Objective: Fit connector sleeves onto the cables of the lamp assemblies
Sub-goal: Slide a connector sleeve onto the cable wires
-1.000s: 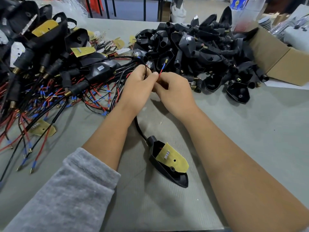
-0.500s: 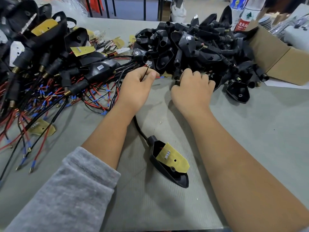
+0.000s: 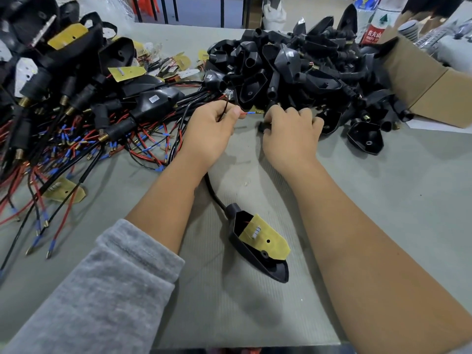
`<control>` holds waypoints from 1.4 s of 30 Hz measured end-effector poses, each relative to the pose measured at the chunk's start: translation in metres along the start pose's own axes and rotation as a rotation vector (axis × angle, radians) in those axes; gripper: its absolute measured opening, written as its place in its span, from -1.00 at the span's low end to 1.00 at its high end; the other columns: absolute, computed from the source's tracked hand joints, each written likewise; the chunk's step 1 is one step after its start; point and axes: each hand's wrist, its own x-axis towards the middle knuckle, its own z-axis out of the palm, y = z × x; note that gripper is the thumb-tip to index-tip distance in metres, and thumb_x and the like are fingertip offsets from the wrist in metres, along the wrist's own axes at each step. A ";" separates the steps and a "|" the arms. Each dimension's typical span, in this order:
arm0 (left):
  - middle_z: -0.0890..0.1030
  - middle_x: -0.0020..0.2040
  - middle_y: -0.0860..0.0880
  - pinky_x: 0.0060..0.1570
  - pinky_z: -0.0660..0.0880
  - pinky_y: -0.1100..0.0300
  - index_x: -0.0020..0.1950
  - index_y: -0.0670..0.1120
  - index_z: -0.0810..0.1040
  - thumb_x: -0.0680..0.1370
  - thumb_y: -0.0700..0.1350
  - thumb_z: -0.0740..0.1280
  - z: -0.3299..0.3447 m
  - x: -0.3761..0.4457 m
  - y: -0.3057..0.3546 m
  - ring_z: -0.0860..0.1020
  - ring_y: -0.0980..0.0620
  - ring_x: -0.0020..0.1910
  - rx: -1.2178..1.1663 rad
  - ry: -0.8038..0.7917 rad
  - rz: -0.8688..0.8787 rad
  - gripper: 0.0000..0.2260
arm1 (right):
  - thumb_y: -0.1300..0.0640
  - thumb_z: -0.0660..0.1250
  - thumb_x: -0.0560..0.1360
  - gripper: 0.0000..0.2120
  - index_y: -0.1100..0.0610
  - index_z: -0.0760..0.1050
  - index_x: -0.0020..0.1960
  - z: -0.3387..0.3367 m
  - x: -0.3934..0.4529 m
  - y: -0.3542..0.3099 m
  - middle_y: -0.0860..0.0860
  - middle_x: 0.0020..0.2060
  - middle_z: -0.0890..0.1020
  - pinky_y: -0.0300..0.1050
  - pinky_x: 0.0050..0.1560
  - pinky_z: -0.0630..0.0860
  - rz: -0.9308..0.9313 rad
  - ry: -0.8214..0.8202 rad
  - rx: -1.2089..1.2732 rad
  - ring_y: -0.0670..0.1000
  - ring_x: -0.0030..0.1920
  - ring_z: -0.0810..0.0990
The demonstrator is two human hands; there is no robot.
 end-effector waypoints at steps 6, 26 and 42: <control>0.44 -0.37 0.04 -0.35 0.29 0.29 -0.05 -0.14 0.62 0.64 -0.10 0.23 0.001 0.003 -0.004 0.32 0.20 -0.42 0.081 0.060 -0.003 -0.79 | 0.20 0.17 0.58 -0.81 0.11 0.52 0.11 -0.003 0.001 -0.010 0.07 0.09 0.46 -0.08 -0.05 0.40 -0.012 0.020 0.455 0.08 0.01 0.51; 0.57 -0.27 0.13 -0.22 0.39 0.43 -0.09 -0.04 0.61 0.60 -0.13 0.34 0.001 0.002 -0.003 0.44 0.27 -0.32 -0.107 0.047 0.046 -0.91 | 0.28 0.38 0.52 -0.93 0.26 0.50 -0.06 -0.012 0.005 -0.008 0.13 -0.23 0.58 -0.29 -0.46 0.31 0.492 -0.109 1.822 -0.08 -0.37 0.40; 0.52 -0.30 -0.02 -0.23 0.36 0.22 -0.14 0.03 0.64 0.58 -0.09 0.36 0.001 -0.004 0.005 0.39 0.06 -0.27 -0.133 -0.034 0.025 -0.88 | 0.15 0.30 0.60 -0.89 0.17 0.49 -0.08 -0.010 0.007 -0.005 0.05 -0.32 0.49 -0.25 -0.42 0.37 0.512 -0.127 1.882 -0.09 -0.41 0.41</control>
